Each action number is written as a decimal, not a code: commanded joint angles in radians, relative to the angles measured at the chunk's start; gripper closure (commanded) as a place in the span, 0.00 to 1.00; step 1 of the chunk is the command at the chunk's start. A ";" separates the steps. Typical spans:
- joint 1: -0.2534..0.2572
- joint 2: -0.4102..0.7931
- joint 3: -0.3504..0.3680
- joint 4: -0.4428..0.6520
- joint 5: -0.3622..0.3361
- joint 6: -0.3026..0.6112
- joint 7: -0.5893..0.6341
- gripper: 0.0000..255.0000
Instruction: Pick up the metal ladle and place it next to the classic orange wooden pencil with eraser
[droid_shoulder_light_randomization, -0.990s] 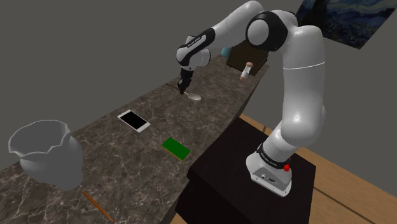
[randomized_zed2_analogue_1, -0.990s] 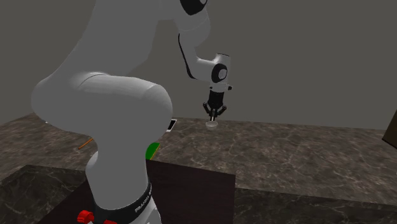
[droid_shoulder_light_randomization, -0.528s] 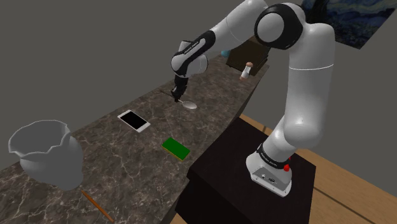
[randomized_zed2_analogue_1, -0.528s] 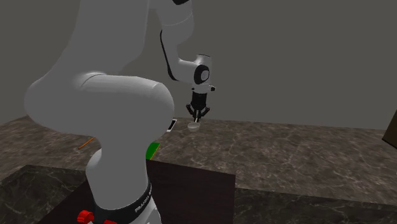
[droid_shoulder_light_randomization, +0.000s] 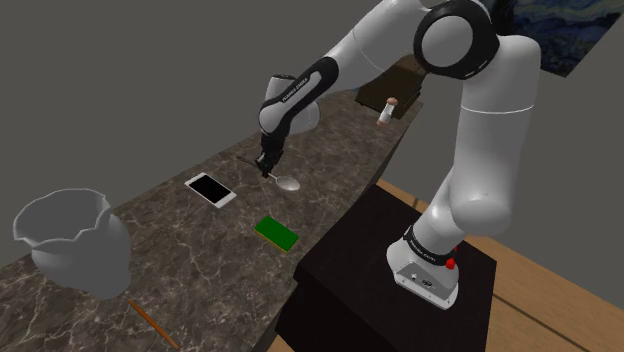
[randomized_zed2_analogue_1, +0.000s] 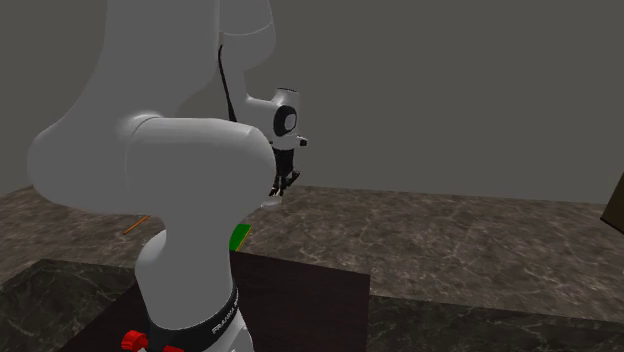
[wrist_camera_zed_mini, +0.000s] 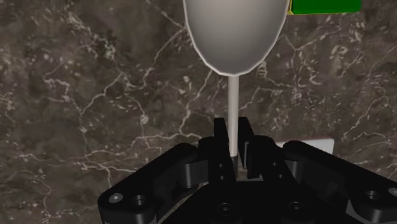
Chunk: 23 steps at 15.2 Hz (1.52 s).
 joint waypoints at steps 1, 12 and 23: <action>0.037 -0.014 0.010 -0.023 -0.002 0.016 0.047 1.00; 0.249 -0.023 0.066 -0.067 -0.016 0.085 0.316 1.00; 0.473 0.046 0.095 0.028 -0.057 0.092 0.603 1.00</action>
